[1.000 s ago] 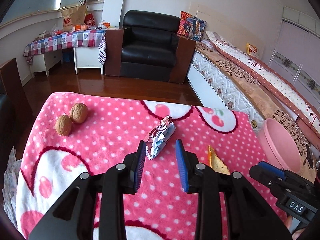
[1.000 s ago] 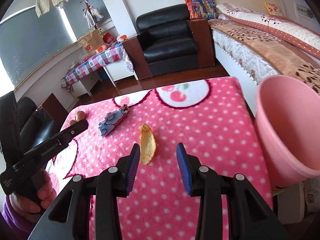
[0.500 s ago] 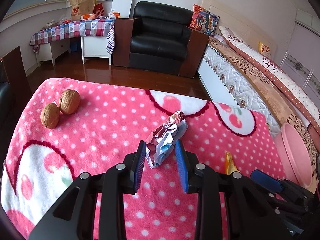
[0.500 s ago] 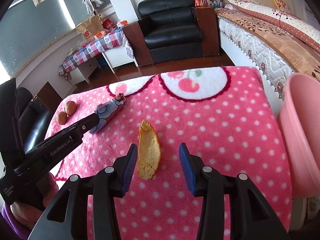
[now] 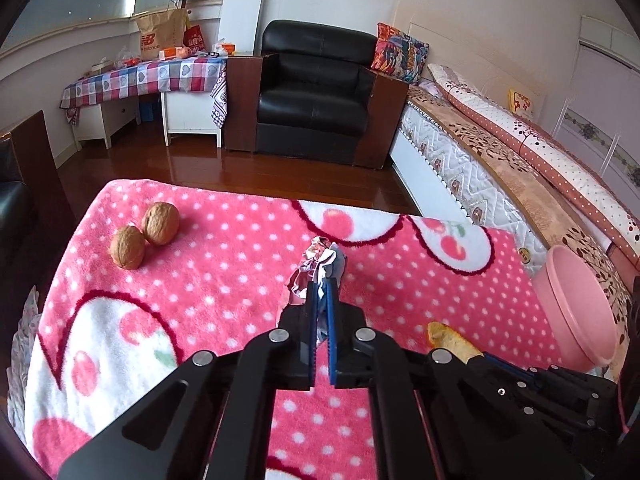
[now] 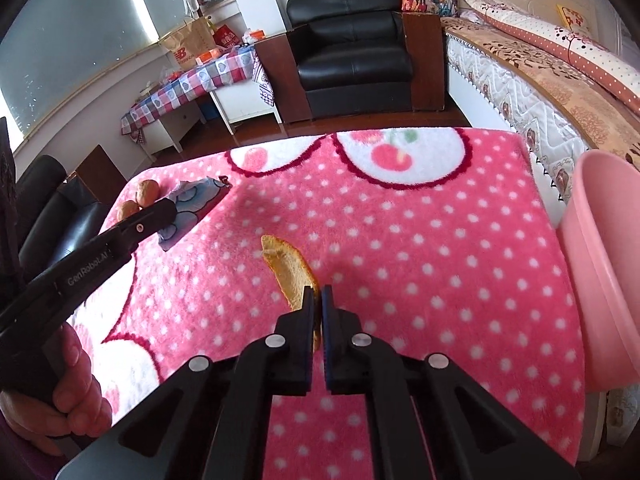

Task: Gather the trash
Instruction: 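Carry the foil wrapper and peel to the pink bucket and open both tools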

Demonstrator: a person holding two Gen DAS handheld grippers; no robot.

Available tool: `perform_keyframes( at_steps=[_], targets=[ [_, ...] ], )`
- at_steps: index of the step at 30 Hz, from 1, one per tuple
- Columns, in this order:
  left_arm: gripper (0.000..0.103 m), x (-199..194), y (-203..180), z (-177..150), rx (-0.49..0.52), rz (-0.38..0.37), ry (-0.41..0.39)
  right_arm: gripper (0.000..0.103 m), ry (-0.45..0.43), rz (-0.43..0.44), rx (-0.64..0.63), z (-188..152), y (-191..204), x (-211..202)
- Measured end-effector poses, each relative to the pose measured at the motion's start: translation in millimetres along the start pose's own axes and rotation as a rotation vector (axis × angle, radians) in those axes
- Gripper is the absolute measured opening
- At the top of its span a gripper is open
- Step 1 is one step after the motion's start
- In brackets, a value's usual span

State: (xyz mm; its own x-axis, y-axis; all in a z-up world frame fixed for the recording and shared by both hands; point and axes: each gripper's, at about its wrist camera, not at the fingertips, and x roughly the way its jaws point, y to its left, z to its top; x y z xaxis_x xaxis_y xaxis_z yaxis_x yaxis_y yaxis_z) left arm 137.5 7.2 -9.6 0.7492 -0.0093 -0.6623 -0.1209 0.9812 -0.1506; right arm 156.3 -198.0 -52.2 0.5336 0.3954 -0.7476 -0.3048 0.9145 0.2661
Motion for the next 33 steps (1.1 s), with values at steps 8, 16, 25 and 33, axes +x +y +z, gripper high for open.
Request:
perform_keyframes(
  at_steps=[8,16,25,33],
  targets=[
    [0.003,-44,-5,-12,0.011,-0.028,-0.035,0.003,-0.054,0.012,-0.005,-22,4,-49],
    [0.003,-77,-22,-27,0.025,-0.049,-0.061,0.003,-0.104,0.012,0.017,-43,2,-89],
    [0.003,-101,-40,-35,0.038,-0.105,-0.094,0.003,-0.147,-0.006,0.053,-58,-11,-118],
    [0.003,-114,-62,-38,0.065,-0.179,-0.115,0.003,-0.194,-0.035,0.104,-62,-35,-139]
  ],
)
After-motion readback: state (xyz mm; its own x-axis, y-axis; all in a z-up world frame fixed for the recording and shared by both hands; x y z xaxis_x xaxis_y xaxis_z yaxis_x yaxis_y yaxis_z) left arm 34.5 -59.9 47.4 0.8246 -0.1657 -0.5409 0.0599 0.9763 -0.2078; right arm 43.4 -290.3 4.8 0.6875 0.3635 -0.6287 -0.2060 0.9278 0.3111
